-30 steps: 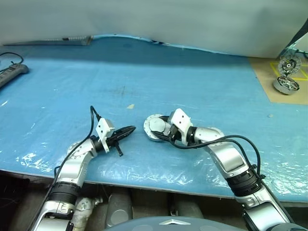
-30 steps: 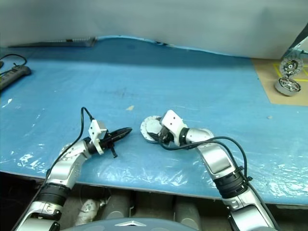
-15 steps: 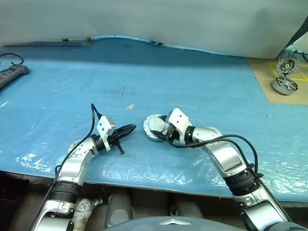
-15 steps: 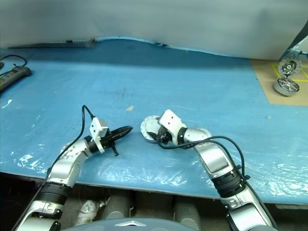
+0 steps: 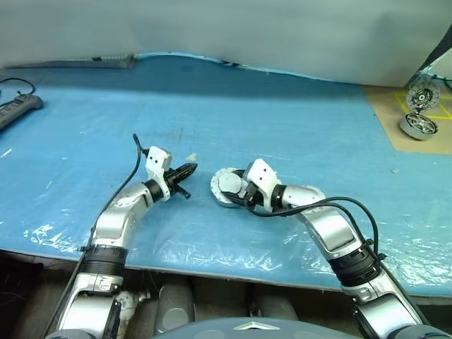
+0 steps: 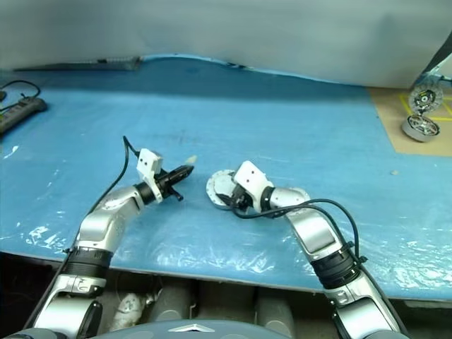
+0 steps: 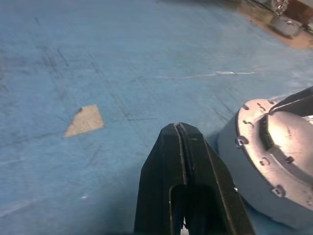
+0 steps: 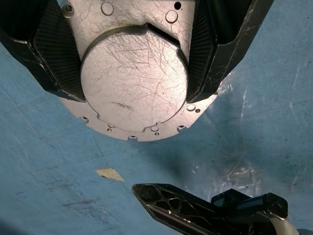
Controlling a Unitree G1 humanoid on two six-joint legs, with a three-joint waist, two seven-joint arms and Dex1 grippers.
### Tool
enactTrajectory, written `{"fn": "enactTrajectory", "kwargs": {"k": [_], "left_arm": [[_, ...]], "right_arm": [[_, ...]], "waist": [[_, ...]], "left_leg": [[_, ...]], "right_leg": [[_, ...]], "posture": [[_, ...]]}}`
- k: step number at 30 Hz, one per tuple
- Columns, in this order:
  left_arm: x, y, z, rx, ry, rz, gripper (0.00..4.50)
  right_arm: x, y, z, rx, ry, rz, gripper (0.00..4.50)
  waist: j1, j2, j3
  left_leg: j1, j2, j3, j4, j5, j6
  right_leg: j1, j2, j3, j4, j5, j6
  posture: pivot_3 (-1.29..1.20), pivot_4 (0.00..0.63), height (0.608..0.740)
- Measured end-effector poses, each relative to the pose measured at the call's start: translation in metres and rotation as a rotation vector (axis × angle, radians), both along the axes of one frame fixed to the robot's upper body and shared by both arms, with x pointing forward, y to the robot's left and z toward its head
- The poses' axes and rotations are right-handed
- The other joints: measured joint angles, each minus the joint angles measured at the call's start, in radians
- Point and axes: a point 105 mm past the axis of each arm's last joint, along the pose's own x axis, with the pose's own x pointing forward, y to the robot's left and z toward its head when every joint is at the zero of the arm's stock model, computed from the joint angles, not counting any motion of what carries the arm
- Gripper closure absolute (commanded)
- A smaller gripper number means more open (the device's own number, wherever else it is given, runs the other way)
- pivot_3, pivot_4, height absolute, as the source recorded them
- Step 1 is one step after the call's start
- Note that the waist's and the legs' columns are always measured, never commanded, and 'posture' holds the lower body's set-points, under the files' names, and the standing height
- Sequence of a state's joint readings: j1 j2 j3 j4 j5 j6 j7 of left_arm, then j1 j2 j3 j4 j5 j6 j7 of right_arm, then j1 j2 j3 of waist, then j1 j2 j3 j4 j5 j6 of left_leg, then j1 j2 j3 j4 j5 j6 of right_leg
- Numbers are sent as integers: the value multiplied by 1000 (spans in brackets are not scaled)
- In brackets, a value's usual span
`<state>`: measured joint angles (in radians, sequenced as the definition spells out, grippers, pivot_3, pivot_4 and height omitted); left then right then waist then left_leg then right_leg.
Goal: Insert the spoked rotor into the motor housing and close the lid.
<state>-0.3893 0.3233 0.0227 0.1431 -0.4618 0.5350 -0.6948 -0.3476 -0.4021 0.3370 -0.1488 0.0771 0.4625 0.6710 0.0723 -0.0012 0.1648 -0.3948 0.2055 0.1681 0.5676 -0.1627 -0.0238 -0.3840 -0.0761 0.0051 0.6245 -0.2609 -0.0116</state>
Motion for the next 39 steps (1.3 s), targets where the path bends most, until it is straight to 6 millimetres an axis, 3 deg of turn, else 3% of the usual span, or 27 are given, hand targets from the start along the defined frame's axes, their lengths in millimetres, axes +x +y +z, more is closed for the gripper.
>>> {"fn": "enactTrajectory", "kwargs": {"k": [4, 11, 20, 29, 34, 39], "left_arm": [[3, -12, 9, -38, 126, -96, 4500], [6, -26, 22, -101, 185, -200, 4500], [-6, -31, 4, -41, 248, -279, 4500], [-10, -30, 0, 36, 237, -306, 4500], [-10, -35, 2, 52, 220, -332, 4500], [-9, -38, 4, 50, 201, -347, 4500]], "right_arm": [[0, 1, 0, 0, 1, 0, 1563], [-1, 4, 0, 4, -1, 14, 1563], [0, 5, 0, 5, 1, 13, 1563], [1, 4, -2, 10, 15, 17, 1563], [0, -4, -2, 50, 46, -7, 29], [-9, -20, 4, 149, 115, -68, 29]], "waist": [[-1, 0, 0], [-3, 0, 0], [-3, 0, 0], [-3, 0, 0], [0, 1, 0], [14, 1, -1]], "left_leg": [[1, 0, 0, 0, 0, 0], [0, -1, 0, -2, 0, 0], [2, 0, 0, -4, 0, 0], [7, 0, 1, -7, 0, 0], [10, -1, 2, -15, 0, 0], [9, -3, 3, -21, 0, 0]], "right_leg": [[0, 0, 1, -1, 0, 0], [0, 1, 1, -2, 0, 0], [0, 0, 1, -2, 0, 0], [5, 0, 2, -6, 0, 0], [9, 0, 2, -14, 0, 0], [10, -2, 0, -20, -1, 1]], "posture": [[0, 150, 740], [0, 150, 740], [0, 150, 740], [0, 150, 740], [0, 150, 740], [0, 150, 740]]}}
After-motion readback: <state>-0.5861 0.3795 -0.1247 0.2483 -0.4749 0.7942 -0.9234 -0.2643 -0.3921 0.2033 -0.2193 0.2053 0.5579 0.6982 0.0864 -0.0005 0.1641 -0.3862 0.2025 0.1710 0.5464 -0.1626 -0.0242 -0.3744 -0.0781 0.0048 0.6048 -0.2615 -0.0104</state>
